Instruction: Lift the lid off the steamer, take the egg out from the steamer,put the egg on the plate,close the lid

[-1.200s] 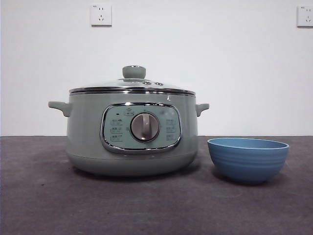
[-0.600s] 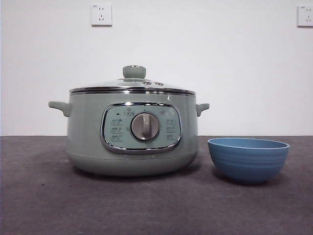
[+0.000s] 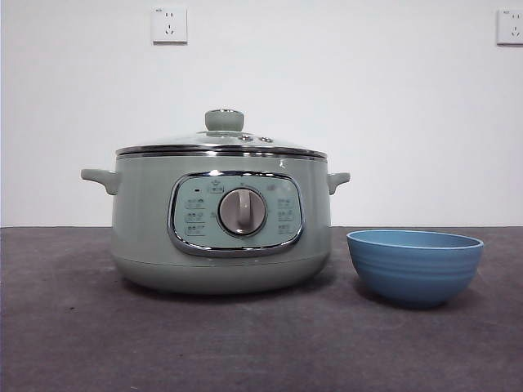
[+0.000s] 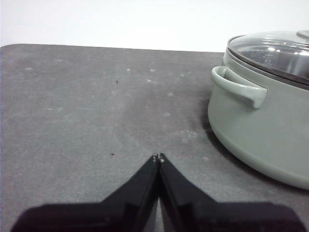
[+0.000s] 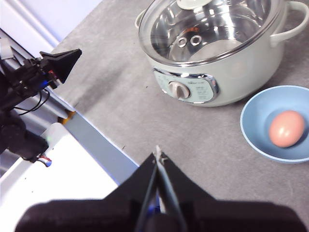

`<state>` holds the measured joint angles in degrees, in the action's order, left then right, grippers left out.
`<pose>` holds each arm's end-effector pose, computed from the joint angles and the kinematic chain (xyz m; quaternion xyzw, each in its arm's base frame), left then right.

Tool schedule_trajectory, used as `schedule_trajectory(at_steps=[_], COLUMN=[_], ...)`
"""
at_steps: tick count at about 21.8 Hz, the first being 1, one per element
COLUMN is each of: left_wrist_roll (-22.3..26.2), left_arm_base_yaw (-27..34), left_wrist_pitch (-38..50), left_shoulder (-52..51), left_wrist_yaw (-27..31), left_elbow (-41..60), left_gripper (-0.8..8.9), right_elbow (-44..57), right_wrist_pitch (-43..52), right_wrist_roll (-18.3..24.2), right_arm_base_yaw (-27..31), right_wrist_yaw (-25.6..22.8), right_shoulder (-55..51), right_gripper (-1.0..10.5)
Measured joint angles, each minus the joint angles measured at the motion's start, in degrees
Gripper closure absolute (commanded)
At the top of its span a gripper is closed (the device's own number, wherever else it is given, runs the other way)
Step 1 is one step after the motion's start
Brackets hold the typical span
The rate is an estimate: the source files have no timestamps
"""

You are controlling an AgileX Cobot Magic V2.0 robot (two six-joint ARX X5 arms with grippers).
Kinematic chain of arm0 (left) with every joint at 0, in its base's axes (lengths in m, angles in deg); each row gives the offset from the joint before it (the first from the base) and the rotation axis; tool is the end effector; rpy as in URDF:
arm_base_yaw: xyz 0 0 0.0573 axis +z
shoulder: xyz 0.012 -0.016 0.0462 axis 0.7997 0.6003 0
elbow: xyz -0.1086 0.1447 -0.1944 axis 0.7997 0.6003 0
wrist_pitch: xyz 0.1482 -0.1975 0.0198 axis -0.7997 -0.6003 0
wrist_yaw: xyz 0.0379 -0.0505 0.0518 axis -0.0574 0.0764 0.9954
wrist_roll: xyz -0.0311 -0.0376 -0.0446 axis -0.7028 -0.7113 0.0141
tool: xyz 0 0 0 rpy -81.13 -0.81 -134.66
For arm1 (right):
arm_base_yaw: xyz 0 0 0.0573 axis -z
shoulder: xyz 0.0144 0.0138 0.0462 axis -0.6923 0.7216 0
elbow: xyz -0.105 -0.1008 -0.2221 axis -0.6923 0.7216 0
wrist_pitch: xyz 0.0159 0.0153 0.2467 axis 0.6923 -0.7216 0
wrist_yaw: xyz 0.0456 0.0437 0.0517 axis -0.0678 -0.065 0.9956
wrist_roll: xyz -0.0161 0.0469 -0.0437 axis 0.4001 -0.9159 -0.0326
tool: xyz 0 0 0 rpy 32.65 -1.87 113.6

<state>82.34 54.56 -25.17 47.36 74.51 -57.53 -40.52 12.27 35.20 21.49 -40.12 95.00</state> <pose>0.1079 -0.0031 0.1490 -0.0427 0.0845 -0.0452 0.9945 0.0952 0.0646 0.3277 0.0387 0.3242 0.4083 0.8525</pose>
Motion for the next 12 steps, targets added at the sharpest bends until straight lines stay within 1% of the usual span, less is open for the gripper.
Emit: schedule_trajectory(at_steps=[2,3,4,6,8,9,12], left_wrist_roll=[0.0,0.0,0.0,0.0,0.0,0.0,0.0], left_arm_base_yaw=[0.0,0.0,0.0,0.0,0.0,0.0,0.0], left_wrist_pitch=[0.0,0.0,0.0,0.0,0.0,0.0,0.0], left_shoulder=[0.0,0.0,0.0,0.0,0.0,0.0,0.0], left_wrist_yaw=[0.0,0.0,0.0,0.0,0.0,0.0,0.0], left_elbow=[0.0,0.0,0.0,0.0,0.0,0.0,0.0], left_gripper=[8.16,8.16,8.16,8.16,8.16,8.16,8.16], right_elbow=[0.0,0.0,0.2,2.5,8.1,12.5,22.7], right_wrist_pitch=[1.4,2.6,4.4,11.2,18.5,22.8,31.8], right_wrist_roll=[1.7,2.9,4.1,5.9,6.4,6.6,6.1], right_arm_base_yaw=[0.7,2.1,3.7,7.8,12.0,14.4,17.4], right_wrist_yaw=[-2.6,-4.0,-4.0,-2.8,-2.8,-2.8,-3.0], right_shoulder=[-1.4,-2.9,-4.5,-8.9,-13.1,-15.4,-20.5], right_gripper=[9.5,9.5,9.5,9.5,9.5,9.5,9.5])
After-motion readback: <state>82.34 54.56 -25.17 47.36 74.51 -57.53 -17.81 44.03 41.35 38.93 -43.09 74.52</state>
